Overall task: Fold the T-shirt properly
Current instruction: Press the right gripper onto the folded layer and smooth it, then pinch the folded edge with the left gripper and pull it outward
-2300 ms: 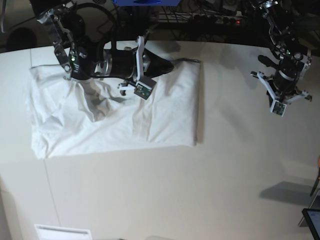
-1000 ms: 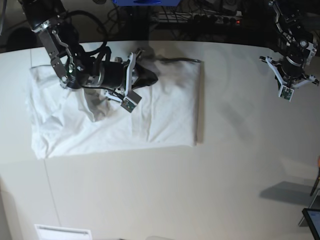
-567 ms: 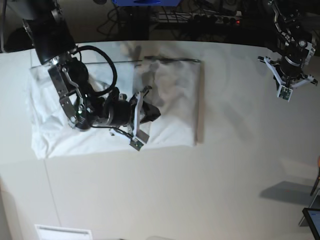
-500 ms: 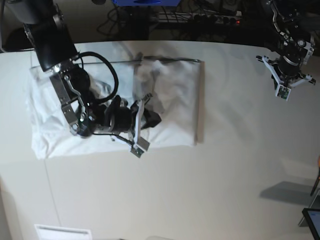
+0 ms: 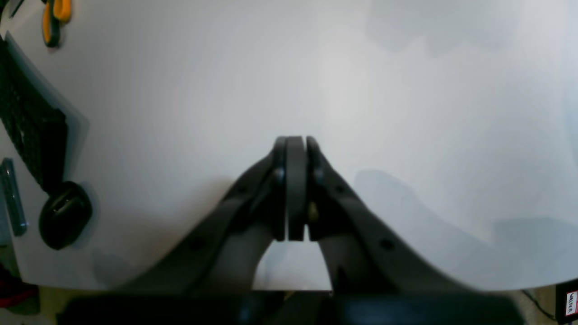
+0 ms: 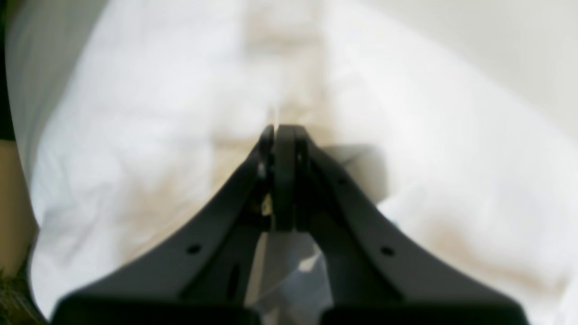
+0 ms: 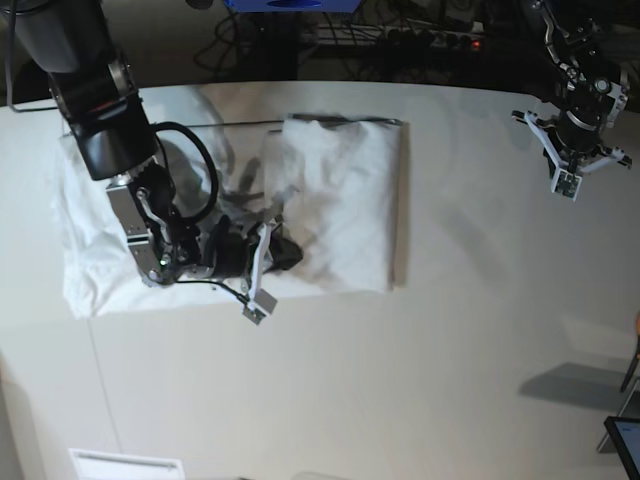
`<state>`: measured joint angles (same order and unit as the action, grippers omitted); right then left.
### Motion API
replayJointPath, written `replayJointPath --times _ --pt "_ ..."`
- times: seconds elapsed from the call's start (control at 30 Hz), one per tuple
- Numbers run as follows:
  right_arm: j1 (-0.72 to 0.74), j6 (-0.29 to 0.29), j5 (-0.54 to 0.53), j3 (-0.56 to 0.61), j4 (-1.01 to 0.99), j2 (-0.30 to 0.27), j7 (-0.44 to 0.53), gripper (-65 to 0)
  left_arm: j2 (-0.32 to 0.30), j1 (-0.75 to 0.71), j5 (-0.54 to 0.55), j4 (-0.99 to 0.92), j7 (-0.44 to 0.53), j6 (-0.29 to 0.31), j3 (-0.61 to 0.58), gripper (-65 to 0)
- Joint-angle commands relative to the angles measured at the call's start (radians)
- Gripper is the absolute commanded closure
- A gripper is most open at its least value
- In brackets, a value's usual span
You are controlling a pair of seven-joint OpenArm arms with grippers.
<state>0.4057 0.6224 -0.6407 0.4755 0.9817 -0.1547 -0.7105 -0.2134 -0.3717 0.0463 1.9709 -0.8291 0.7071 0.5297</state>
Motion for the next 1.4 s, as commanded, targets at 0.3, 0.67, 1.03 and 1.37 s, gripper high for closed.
replayJointPath --times 0.3,0.67,1.03,1.37 --pt "-0.058 -0.034 0.095 -0.010 0.306 -0.053 -0.073 -1.0 0.018 0.003 -0.003 0.020 0.164 -0.009 -0.217 0.0" --pt "-0.238 -0.040 0.101 -0.206 0.655 -0.124 -0.113 -1.0 0.127 0.093 0.008 0.020 0.248 -0.009 -0.362 0.0" --pt "-0.379 -0.040 0.097 -0.593 0.707 -0.154 -0.114 -1.0 0.128 0.179 -0.003 -0.129 0.242 -0.009 -0.497 0.0" --pt "-0.472 -0.034 0.100 -0.858 0.707 -0.158 -0.116 -1.6 0.084 0.181 -0.003 -0.313 0.251 -0.009 -0.484 0.0"
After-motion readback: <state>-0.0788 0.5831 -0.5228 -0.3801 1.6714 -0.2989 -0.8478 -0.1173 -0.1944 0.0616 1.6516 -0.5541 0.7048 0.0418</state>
